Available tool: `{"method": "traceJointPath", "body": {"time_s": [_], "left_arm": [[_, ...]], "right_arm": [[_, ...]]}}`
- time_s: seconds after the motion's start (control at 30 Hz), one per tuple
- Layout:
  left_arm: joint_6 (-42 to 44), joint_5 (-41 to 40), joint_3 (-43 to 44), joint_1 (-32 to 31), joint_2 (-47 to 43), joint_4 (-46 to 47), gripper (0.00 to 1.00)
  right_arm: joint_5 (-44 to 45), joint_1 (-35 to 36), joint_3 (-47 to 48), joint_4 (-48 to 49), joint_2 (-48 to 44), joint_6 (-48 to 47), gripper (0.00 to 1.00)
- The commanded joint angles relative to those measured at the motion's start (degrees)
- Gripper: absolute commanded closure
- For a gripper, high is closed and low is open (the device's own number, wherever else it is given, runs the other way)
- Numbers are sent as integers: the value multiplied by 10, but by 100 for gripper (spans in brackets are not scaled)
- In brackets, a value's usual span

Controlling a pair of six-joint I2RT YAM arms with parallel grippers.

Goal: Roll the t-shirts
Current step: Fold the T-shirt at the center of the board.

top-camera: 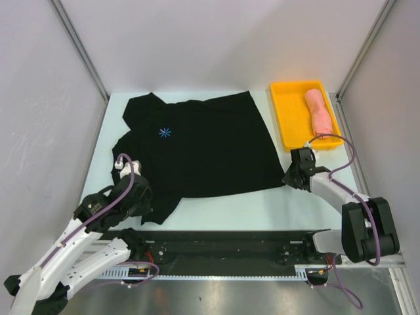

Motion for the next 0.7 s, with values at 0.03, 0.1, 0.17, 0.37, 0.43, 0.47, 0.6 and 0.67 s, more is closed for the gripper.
{"method": "traceJointPath", "body": {"time_s": [0.03,0.1,0.17,0.37,0.43,0.47,0.6,0.67], "left_arm": [[26,32,-14,-3,-3,-11,100],[29,37,-16,-3,0,-4,100],[33,37,-6,-3,9,9,100],[67,-45,80,1,100,46,100],[89,-66,110,15,150,80,100],[97,-75,116,21,163,94,100],[149,-75,108,102,214,191,100],[162,-58,102,154,242,259,100]], "right_arm": [[19,-20,3,-33,-38,-30,100],[8,-20,4,-30,-39,-32,100],[-2,-14,9,-26,-31,-35,100],[9,24,74,-26,-11,-43,100],[15,38,94,-15,14,-46,100],[15,39,114,-10,27,-48,100],[9,40,181,15,102,-53,100],[8,39,208,22,141,-54,100]]}}
